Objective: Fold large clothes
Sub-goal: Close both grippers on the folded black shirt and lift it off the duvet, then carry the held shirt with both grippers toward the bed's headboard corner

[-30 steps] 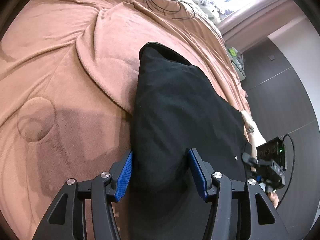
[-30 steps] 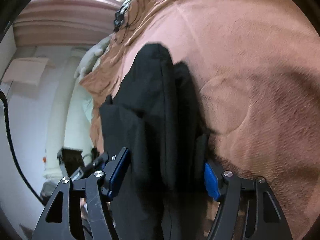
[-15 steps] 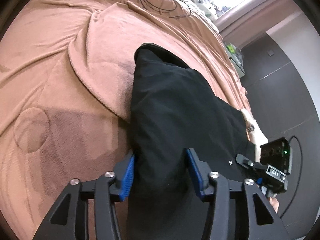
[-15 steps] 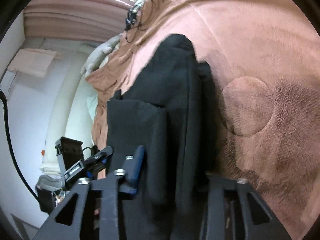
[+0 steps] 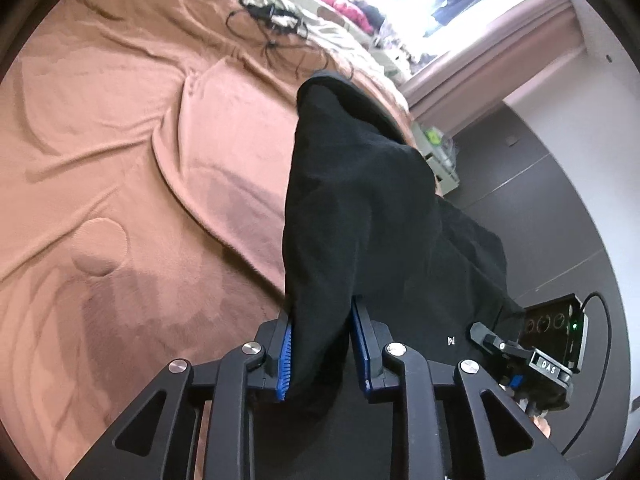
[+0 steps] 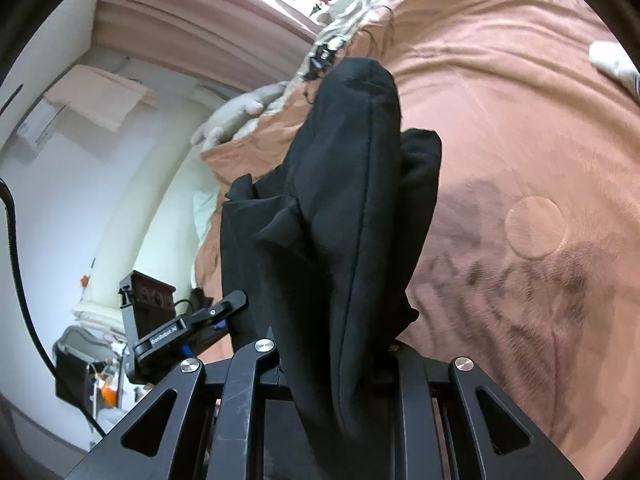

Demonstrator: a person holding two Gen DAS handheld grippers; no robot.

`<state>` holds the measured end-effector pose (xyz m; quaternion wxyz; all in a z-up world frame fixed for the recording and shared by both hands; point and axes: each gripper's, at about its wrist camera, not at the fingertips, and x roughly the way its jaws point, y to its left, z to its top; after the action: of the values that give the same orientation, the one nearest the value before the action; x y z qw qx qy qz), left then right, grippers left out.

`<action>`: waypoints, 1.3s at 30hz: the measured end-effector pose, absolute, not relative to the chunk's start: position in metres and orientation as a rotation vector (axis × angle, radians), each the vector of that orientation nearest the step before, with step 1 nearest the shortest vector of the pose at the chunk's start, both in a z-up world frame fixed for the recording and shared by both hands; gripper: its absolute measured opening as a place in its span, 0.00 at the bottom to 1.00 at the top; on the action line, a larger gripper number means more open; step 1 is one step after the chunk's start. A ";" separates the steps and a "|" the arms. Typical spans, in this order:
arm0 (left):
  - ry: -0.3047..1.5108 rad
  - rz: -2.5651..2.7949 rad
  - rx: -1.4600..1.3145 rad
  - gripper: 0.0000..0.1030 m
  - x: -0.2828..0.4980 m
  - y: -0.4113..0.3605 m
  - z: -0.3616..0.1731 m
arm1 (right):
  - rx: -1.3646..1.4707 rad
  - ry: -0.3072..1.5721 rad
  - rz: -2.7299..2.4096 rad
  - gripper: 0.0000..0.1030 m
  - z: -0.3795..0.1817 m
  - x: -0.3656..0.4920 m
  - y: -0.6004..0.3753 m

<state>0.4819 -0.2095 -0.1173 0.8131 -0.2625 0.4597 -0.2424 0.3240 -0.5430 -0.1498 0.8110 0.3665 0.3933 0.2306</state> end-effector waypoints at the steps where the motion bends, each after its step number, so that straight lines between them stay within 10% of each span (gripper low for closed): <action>1: 0.974 -0.520 -0.567 0.25 0.480 -0.208 -0.113 | 0.772 0.824 0.500 0.19 -0.140 0.318 -0.540; 39: 0.468 -0.510 -0.591 0.24 0.222 -0.017 0.122 | 0.498 0.506 0.770 0.19 0.087 0.141 -0.335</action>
<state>0.2220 -0.0170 0.1221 0.8983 -0.2853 0.2260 -0.2463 0.1411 -0.3347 0.0866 0.8660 0.2379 0.2414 0.3677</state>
